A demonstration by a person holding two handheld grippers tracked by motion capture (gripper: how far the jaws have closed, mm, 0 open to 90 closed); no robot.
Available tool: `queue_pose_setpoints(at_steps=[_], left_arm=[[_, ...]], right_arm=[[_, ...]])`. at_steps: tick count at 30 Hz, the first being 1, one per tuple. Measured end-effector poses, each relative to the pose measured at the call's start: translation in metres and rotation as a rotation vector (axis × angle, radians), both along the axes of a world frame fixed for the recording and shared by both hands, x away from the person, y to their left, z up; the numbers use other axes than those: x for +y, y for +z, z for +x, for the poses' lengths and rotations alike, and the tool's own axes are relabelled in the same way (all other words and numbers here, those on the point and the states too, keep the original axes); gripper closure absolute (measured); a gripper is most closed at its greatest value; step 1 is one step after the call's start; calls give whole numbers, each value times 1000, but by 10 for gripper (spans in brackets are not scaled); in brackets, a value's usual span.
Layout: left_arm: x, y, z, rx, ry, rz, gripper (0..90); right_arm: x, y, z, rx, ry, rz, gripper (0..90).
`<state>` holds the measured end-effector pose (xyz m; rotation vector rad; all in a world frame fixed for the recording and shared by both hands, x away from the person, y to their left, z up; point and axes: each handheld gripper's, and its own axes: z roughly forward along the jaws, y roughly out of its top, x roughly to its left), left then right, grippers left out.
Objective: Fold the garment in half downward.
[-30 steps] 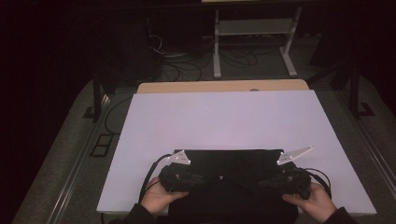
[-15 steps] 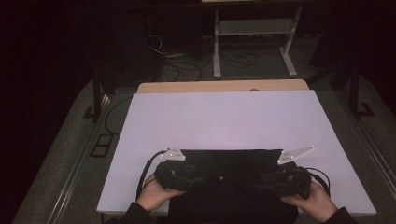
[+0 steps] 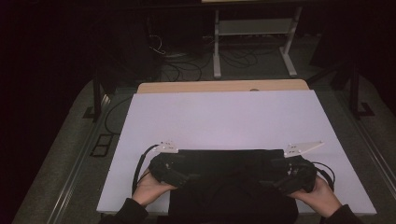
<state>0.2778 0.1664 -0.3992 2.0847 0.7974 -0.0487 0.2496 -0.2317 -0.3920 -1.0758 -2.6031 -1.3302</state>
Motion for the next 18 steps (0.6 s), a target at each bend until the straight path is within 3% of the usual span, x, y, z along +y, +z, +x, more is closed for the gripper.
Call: queue_pose_setpoints(at_steps=[8, 18], left_arm=[[7, 7, 6, -30, 20, -5, 0], [12, 17, 15, -59, 28, -7, 0]], right_arm=[[-6, 12, 11, -28, -24, 25, 0], [-11, 15, 26, -37, -35, 12, 0]])
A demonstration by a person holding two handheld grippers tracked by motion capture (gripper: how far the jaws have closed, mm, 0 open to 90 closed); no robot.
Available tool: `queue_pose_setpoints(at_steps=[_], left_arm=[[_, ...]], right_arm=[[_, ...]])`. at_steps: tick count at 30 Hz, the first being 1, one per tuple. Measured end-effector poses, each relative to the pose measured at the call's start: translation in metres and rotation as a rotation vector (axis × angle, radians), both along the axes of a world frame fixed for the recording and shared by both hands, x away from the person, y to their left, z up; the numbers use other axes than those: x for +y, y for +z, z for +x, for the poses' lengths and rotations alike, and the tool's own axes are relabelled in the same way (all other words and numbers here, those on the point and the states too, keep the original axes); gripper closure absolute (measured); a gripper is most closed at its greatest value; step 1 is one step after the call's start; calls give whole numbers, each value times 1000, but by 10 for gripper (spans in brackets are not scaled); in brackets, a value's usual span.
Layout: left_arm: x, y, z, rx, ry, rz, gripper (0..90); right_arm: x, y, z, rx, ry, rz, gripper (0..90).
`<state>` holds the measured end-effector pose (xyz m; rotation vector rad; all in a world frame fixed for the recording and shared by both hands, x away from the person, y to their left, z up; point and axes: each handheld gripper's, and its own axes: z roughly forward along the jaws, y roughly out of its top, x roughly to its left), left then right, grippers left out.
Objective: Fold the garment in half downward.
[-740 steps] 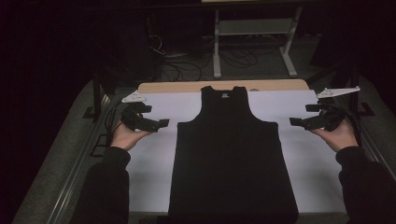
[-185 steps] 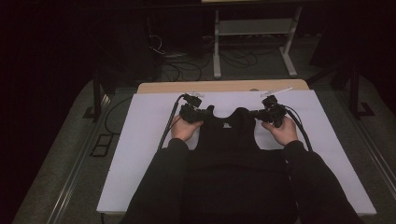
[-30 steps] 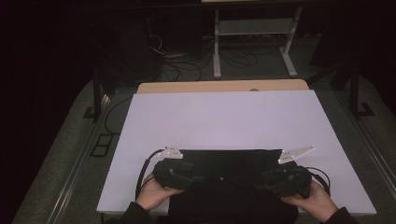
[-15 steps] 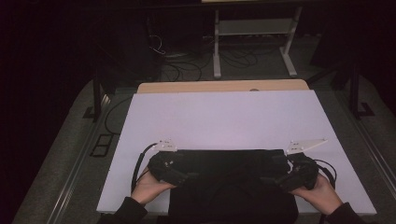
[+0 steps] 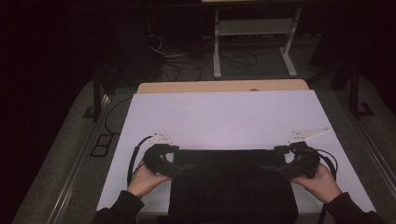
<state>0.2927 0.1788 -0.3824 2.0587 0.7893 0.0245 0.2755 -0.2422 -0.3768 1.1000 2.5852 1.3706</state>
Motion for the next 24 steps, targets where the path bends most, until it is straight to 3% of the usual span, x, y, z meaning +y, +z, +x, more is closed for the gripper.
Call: queue_pose_setpoints(at_steps=[15, 24], left_arm=[[12, -2, 12, 4, 23, -2, 0], [17, -5, 18, 4, 36, 0, 0]], right_arm=[[-14, -2, 14, 4, -29, -6, 0], [-19, -7, 21, 6, -51, -38, 0]])
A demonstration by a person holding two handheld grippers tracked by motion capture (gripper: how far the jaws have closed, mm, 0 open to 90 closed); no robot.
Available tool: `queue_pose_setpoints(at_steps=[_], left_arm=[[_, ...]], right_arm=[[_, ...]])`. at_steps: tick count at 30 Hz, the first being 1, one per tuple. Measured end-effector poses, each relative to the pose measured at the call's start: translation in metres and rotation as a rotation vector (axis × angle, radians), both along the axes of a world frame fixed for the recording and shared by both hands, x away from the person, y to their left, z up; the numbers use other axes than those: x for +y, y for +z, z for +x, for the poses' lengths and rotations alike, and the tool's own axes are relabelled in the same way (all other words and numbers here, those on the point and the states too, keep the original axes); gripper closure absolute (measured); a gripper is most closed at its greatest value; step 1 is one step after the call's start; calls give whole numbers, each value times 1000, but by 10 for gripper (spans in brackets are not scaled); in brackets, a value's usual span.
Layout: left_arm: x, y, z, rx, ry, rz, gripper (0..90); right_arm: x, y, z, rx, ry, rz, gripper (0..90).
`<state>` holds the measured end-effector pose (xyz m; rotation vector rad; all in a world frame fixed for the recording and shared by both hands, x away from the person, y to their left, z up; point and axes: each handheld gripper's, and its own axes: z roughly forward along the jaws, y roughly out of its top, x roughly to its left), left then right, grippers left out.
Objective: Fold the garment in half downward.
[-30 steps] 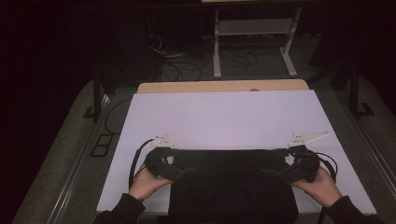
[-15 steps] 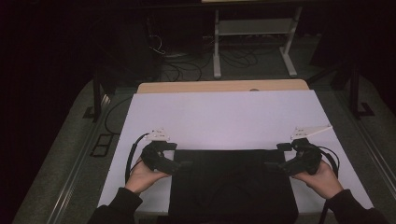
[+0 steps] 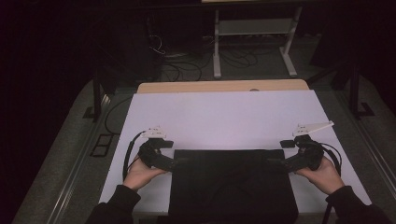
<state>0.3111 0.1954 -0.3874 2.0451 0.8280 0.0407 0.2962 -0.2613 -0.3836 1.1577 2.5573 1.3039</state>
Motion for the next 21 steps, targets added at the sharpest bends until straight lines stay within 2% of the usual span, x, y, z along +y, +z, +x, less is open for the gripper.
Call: queue_pose_setpoints(at_steps=[9, 14, 21], left_arm=[[4, -8, 10, 10, 8, 16, 0], [5, -14, 15, 35, 0, 25, 0], [12, -22, 23, 37, 26, 29, 0]], right_arm=[[-12, -9, 8, 7, -24, -14, 0], [-17, -12, 11, 14, -35, -17, 0], [-23, -18, 18, 22, -52, -27, 0]])
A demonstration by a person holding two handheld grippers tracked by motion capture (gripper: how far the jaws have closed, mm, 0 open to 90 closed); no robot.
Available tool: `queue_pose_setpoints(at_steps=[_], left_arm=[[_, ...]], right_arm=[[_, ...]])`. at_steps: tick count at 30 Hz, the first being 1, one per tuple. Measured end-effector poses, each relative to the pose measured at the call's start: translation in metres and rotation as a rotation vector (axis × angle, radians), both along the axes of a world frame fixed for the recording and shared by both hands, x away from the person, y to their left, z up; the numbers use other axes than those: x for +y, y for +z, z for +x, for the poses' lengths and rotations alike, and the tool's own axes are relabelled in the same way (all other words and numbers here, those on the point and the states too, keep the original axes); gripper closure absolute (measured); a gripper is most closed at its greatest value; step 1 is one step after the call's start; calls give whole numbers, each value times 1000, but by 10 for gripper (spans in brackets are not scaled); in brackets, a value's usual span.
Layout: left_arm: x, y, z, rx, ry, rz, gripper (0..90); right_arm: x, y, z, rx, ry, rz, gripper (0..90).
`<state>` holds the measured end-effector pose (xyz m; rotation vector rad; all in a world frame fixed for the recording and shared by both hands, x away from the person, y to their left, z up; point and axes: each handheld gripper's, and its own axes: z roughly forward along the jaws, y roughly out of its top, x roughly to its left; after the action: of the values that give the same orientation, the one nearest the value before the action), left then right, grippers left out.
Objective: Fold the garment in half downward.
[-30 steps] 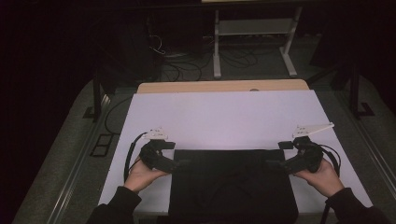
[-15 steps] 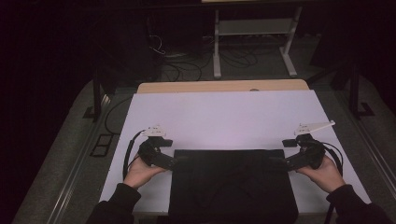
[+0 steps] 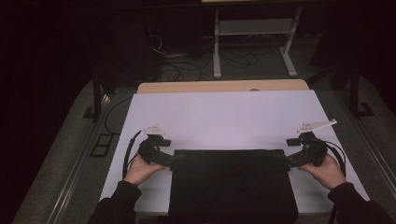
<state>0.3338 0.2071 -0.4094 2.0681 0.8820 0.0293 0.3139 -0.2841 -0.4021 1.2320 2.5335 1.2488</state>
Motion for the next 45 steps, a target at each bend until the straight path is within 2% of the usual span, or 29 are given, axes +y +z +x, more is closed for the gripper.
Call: queue_pose_setpoints(at_steps=[6, 12, 15, 18, 28, 35, 39, 45], left_arm=[[6, -8, 6, 17, 27, 10, 0], [11, -14, 11, 28, 37, 0, 0], [12, -15, 12, 3, 37, -15, 0], [13, -16, 13, -1, 23, -37, 0], [15, -25, 20, 14, 32, -3, 6], [16, -27, 22, 26, 33, -4, 118], [13, -29, 22, 21, 18, 15, 162], [8, -31, 23, 33, -4, 15, 264]], right_arm=[[-3, -6, 6, 6, -17, -11, 0], [-9, -14, 12, 29, -35, -21, 8], [-13, -18, 15, 38, -43, -22, 30], [-19, -23, 18, 38, -54, -23, 63], [-24, -32, 24, 54, -57, -34, 166], [-22, -35, 26, 57, -40, -51, 273], [-22, -36, 26, 53, -40, -53, 353], [-21, -37, 27, 60, -36, -54, 456]])
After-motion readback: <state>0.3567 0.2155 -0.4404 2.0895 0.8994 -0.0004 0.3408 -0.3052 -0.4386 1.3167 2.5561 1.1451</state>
